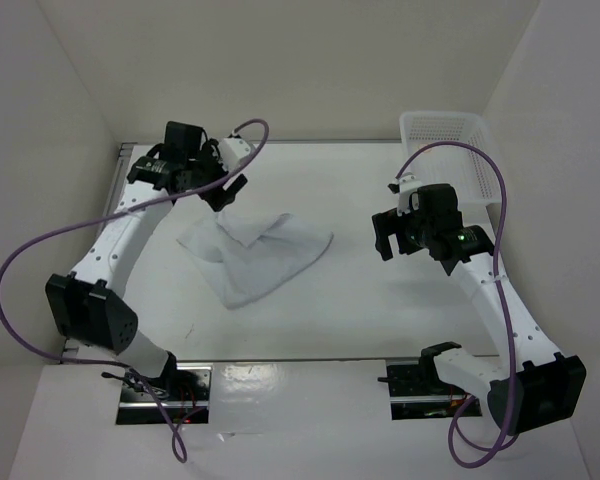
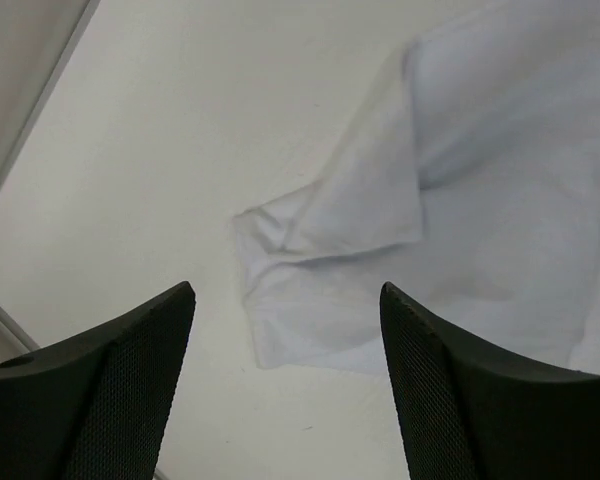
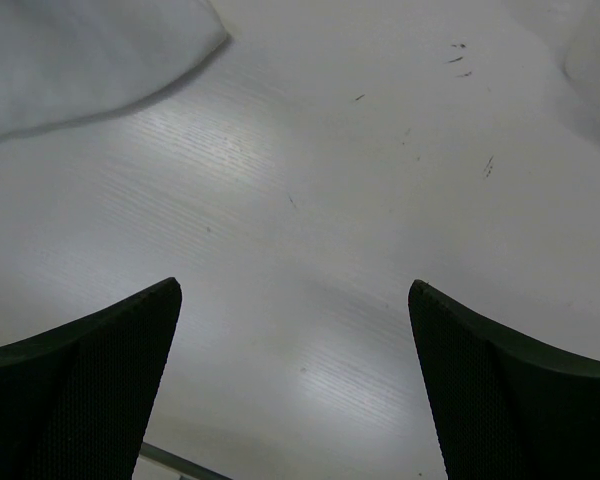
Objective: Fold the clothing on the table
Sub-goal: Flatten the skirt out
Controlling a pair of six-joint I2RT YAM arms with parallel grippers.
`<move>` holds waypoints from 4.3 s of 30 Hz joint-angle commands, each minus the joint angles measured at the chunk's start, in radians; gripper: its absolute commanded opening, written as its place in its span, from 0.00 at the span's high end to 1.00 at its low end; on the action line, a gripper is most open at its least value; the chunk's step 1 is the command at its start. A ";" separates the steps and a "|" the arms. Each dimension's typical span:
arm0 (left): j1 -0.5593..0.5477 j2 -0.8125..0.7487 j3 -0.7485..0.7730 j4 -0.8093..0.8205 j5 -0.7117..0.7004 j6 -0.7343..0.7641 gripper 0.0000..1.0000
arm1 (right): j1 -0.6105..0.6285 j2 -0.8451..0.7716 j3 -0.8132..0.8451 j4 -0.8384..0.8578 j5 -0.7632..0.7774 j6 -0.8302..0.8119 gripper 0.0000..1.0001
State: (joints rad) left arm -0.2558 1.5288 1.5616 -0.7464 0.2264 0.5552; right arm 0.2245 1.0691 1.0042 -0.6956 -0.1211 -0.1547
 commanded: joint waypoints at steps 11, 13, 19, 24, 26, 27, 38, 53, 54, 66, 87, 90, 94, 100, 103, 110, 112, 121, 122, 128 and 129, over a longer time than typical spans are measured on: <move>0.127 0.111 -0.162 0.103 -0.076 -0.106 0.12 | -0.007 0.028 0.003 0.025 -0.009 -0.003 0.02; 0.174 0.065 -0.176 0.113 -0.064 -0.161 0.11 | 0.021 0.037 0.017 0.025 0.000 -0.003 0.02; 0.334 -0.108 -0.089 0.003 -0.131 -0.363 0.04 | 0.218 0.216 0.172 0.010 0.116 0.007 0.04; 0.443 -0.289 -0.049 -0.082 -0.122 -0.472 0.00 | 0.390 0.451 0.367 0.007 0.224 0.007 0.05; 0.466 -0.360 -0.060 -0.102 -0.122 -0.518 0.00 | 0.443 0.556 0.421 0.031 0.236 0.007 0.06; 0.480 -0.380 -0.069 -0.102 -0.133 -0.538 0.00 | 0.463 0.590 0.477 0.045 0.236 0.007 0.08; 0.552 -0.584 -0.339 -0.056 -0.067 -0.572 0.00 | 0.733 0.997 0.839 0.094 0.331 -0.055 0.24; 0.622 -0.638 -0.543 0.070 0.017 -0.509 0.00 | 0.713 1.327 1.187 0.045 0.322 -0.092 0.30; 0.622 -0.638 -0.543 0.070 0.017 -0.509 0.00 | 0.713 1.347 1.218 0.029 0.311 -0.092 0.31; 0.622 -0.638 -0.554 0.079 0.007 -0.509 0.00 | 0.682 1.594 1.603 -0.198 0.230 -0.071 0.51; 0.622 -0.638 -0.554 0.079 0.036 -0.500 0.00 | 0.485 1.421 1.992 -0.455 0.144 -0.036 1.00; 0.622 -0.647 -0.554 0.079 0.047 -0.491 0.00 | 0.383 1.411 1.992 -0.455 0.133 -0.025 0.98; 0.622 -0.656 -0.563 0.070 0.073 -0.482 0.00 | 0.271 1.448 1.970 -0.464 0.170 0.007 0.85; 0.622 -0.656 -0.563 0.070 0.094 -0.471 0.00 | 0.153 1.493 1.913 -0.464 0.337 0.067 0.16; 0.622 -0.656 -0.563 0.070 0.094 -0.471 0.00 | 0.135 1.484 1.878 -0.464 0.423 0.095 0.13; 0.622 -0.665 -0.563 0.070 0.094 -0.471 0.00 | 0.286 1.269 1.689 -0.559 0.126 0.017 0.11; 0.622 -0.674 -0.563 0.070 0.094 -0.471 0.00 | 0.386 1.217 1.590 -0.559 0.164 0.006 0.11; 0.622 -0.693 -0.563 0.070 0.096 -0.471 0.00 | 0.687 0.836 0.789 -0.053 0.295 0.001 0.07; 0.622 -0.682 -0.563 0.070 0.105 -0.462 0.00 | 0.667 0.836 0.754 -0.044 0.285 0.001 0.07; 0.622 -0.693 -0.563 0.061 0.105 -0.462 0.00 | 0.700 0.848 0.577 0.053 0.316 -0.048 0.07; 0.622 -0.693 -0.563 0.061 0.116 -0.462 0.00 | 0.710 0.848 0.561 0.080 0.325 -0.058 0.07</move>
State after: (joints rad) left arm 0.3595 0.8490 1.0008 -0.7033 0.3031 0.0788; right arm 0.8585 1.9575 1.6192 -0.7090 0.1905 -0.1783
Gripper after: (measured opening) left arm 0.998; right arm 0.933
